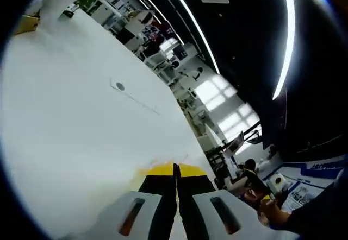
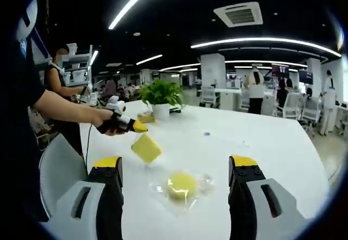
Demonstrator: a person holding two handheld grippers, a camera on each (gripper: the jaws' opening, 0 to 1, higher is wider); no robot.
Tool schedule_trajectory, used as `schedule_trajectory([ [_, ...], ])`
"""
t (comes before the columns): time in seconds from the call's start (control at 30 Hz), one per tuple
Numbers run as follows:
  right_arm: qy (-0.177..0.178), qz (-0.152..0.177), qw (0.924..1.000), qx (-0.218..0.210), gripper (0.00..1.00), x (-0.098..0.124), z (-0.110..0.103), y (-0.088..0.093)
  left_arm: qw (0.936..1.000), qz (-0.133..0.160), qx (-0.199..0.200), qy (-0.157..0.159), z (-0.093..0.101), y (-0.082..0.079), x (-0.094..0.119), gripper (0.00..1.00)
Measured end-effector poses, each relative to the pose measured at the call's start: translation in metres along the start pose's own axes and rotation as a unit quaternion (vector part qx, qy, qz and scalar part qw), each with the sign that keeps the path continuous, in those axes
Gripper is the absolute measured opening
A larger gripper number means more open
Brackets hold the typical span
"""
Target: Compare the silicone blocks by pressing each to a similar depth, holding the contact briefly, and releasing to observe deformation and rebound differences across the visible hardness samples.
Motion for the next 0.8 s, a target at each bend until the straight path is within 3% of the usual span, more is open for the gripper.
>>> schedule_trajectory([
  [0.07,0.001,-0.001,1.0,-0.005,0.73,0.002,0.001,0.004,1.0,0.0,0.001,-0.003,-0.007,-0.002,0.002,0.0],
  [0.2,0.007,-0.004,0.9999,-0.011,0.72,0.005,0.003,0.01,0.9987,-0.019,-0.013,-0.045,-0.029,0.002,0.006,0.0],
  [0.37,0.01,-0.01,0.9997,-0.017,0.71,0.008,0.005,0.016,0.9978,-0.026,-0.01,-0.061,-0.048,0.003,0.005,0.0],
  [0.47,0.012,-0.008,0.9997,-0.02,0.71,0.011,0.005,0.018,0.9943,-0.045,-0.046,-0.085,-0.059,0.005,0.003,0.0],
  [0.73,0.029,-0.008,0.9991,-0.03,0.7,0.019,0.015,0.019,0.9884,-0.071,-0.083,-0.106,-0.081,0.008,-0.003,0.0],
  [0.8,0.034,-0.009,0.9988,-0.033,0.7,0.021,0.017,0.021,0.9845,-0.08,-0.116,-0.105,-0.085,0.008,-0.001,0.0],
])
Point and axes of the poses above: the point that each gripper's makers call its tool centre point, and the gripper's own axes: x roughly backward along the fingers, z roughly to its right, y roughly out of its underside, the point moved 2 cm from there along x, roughly backward along the fingers
